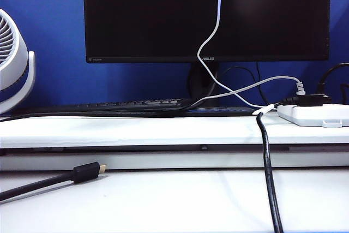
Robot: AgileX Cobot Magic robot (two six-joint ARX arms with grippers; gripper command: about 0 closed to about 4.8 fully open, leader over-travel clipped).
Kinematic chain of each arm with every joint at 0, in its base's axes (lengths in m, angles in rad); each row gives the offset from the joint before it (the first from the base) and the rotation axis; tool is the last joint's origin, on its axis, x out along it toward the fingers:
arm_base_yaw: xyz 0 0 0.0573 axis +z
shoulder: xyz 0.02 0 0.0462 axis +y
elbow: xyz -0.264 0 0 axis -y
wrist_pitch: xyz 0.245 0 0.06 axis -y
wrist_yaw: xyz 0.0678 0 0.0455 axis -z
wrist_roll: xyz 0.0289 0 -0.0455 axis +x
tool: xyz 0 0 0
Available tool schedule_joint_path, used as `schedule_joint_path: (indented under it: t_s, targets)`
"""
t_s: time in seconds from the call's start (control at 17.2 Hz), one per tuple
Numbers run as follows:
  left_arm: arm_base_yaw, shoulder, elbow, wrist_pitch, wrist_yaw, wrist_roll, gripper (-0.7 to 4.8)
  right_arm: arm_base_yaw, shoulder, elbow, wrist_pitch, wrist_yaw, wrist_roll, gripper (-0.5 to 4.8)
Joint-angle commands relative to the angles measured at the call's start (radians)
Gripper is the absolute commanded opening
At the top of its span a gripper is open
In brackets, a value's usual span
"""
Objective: Pick up the Type-C charging cable and the charging base, insert one end of the Type-C charger into the corresponding slot on the base, and finally place the plugged-in charger back on the table.
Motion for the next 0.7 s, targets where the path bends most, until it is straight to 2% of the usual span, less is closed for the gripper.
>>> schedule_joint_path:
  t_s: [0.06,0.23,0.41,0.7]
  targets:
    - [-0.002,-0.006,0.007,0.029,-0.028,0.001,-0.06,0.005,-0.005,0.005,-0.020,-0.025,-0.047,-0.06]
    - [-0.002,-0.005,0.007,0.029,-0.028,0.002,-0.06,0.005,-0.005,0.005,-0.058,-0.028,-0.088,-0.06]
    - [-0.001,-0.005,0.007,0.029,-0.028,0.002,-0.06,0.005,-0.005,0.005,-0.118,-0.053,-0.085,-0.06]
    - [-0.001,-0.005,0.007,0.029,-0.028,0.005,-0.06,0.005,-0.005,0.005,-0.126,-0.077,-0.062,-0.06]
